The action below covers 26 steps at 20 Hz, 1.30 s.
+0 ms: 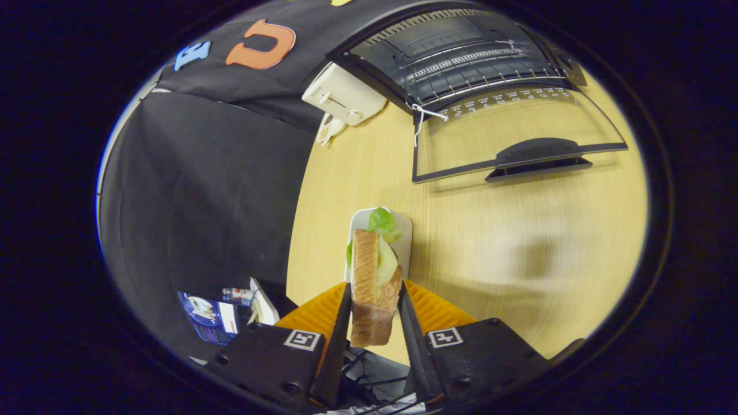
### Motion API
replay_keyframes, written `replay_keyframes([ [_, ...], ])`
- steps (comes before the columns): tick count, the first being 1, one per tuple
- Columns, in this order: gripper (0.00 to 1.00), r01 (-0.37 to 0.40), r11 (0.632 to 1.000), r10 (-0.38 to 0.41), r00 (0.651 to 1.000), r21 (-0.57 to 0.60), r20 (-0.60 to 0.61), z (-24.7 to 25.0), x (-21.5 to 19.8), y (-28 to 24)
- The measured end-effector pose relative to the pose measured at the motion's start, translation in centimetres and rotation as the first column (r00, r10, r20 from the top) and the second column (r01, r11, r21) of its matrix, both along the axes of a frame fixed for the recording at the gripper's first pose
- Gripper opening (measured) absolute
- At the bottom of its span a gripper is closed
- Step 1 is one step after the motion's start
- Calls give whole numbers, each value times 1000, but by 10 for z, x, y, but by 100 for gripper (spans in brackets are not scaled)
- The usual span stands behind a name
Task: Open the toaster oven, put the food inside, and close the toaster oven door.
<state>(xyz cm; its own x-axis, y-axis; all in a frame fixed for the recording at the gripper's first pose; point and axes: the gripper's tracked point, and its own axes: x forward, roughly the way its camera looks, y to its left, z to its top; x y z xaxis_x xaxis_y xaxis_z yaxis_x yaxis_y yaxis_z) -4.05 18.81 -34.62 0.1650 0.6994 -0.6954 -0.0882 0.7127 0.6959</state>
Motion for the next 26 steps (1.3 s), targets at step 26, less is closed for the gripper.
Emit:
replay_keyframes([
  [26, 37, 268, 899, -330, 934, 346, 136, 58, 84, -54],
])
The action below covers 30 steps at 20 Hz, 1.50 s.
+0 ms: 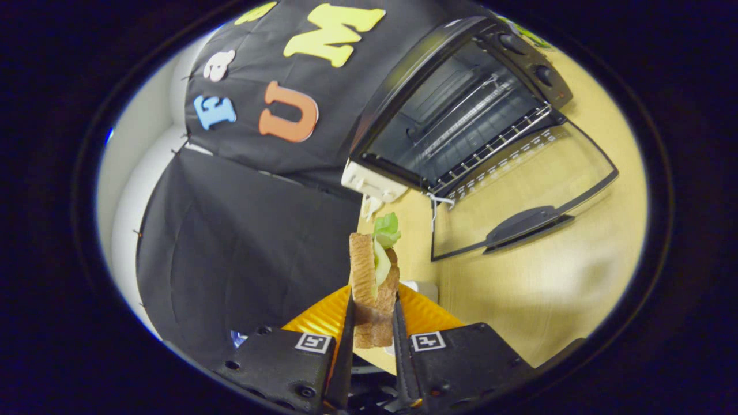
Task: Open the toaster oven, put the food inside, and close the toaster oven door.
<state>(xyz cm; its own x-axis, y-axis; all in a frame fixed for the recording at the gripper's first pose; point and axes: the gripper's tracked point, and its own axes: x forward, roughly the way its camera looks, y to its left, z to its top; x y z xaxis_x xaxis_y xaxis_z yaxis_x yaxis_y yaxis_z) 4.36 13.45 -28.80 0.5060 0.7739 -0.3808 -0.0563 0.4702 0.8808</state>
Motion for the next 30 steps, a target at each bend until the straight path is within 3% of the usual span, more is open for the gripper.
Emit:
replay_keyframes([
  [4, 37, 82, 996, -83, 996, 18, 21, -9, 29, -17],
  [6, 37, 179, 982, -180, 984, 56, 5, -11, 48, -28],
  [9, 37, 306, 943, -304, 952, 129, -37, -14, 76, -48],
  [15, 37, 472, 877, -470, 882, 94, -41, -31, 129, -82],
  [19, 37, 508, 861, -507, 862, 37, -28, -37, 157, -86],
  [30, 39, 507, 857, -506, 862, -91, 37, -55, 220, -77],
])
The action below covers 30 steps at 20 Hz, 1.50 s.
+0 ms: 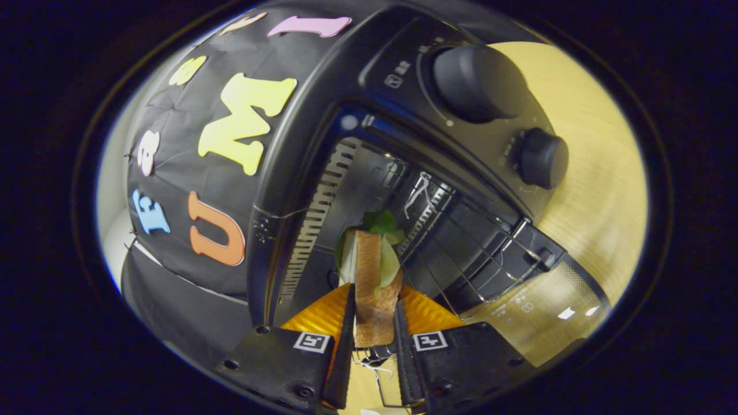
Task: Open the toaster oven, put the food inside, and close the toaster oven door.
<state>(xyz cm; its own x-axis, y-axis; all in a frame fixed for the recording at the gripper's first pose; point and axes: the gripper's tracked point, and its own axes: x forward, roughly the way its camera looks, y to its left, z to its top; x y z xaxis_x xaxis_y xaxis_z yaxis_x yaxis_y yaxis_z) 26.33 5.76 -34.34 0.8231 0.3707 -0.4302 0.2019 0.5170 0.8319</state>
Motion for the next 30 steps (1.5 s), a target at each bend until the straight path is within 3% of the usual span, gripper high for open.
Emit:
replay_keyframes([
  [4, 42, -26, 997, 25, 1000, -69, -7, -4, 8, 3],
  [8, 53, -77, 988, 78, 997, -131, 9, -3, 16, 8],
  [16, 86, -162, 936, 188, 980, -312, 57, 2, 10, 19],
  [19, 100, -200, 881, 245, 968, -428, 50, 1, 6, 20],
  [27, 100, -251, 724, 311, 950, -643, -20, 1, -16, 19],
  [30, 100, -260, 636, 342, 939, -726, -37, 10, -41, 17],
])
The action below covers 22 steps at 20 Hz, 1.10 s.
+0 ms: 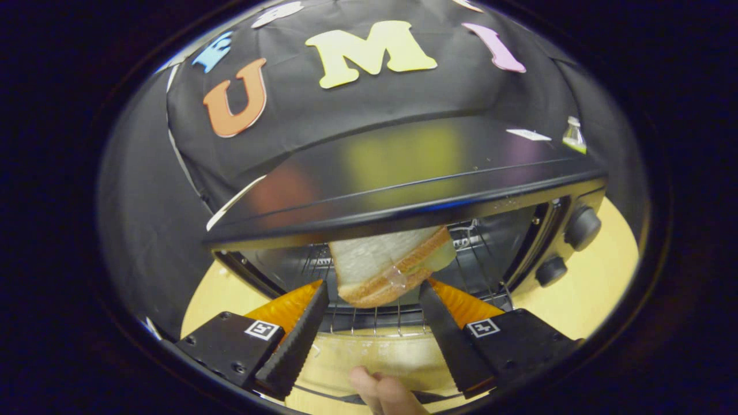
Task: Open the toaster oven, put the food inside, and close the toaster oven door.
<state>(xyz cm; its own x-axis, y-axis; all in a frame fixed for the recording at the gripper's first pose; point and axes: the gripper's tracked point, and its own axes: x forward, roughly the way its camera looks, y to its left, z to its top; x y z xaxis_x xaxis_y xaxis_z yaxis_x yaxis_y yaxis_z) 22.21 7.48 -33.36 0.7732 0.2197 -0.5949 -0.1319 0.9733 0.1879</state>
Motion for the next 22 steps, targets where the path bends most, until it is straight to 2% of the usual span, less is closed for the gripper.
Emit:
replay_keyframes([
  [5, 100, -53, 996, 55, 998, -77, 34, 24, -56, 7],
  [10, 100, -23, 991, 32, 998, -131, 62, 27, -112, -3],
  [14, 100, 6, 979, 10, 997, -202, 75, 9, -142, -13],
  [16, 100, 37, 982, -27, 998, -183, 59, -7, -151, -17],
  [22, 100, 67, 981, -70, 997, -181, -13, -56, -161, -26],
])
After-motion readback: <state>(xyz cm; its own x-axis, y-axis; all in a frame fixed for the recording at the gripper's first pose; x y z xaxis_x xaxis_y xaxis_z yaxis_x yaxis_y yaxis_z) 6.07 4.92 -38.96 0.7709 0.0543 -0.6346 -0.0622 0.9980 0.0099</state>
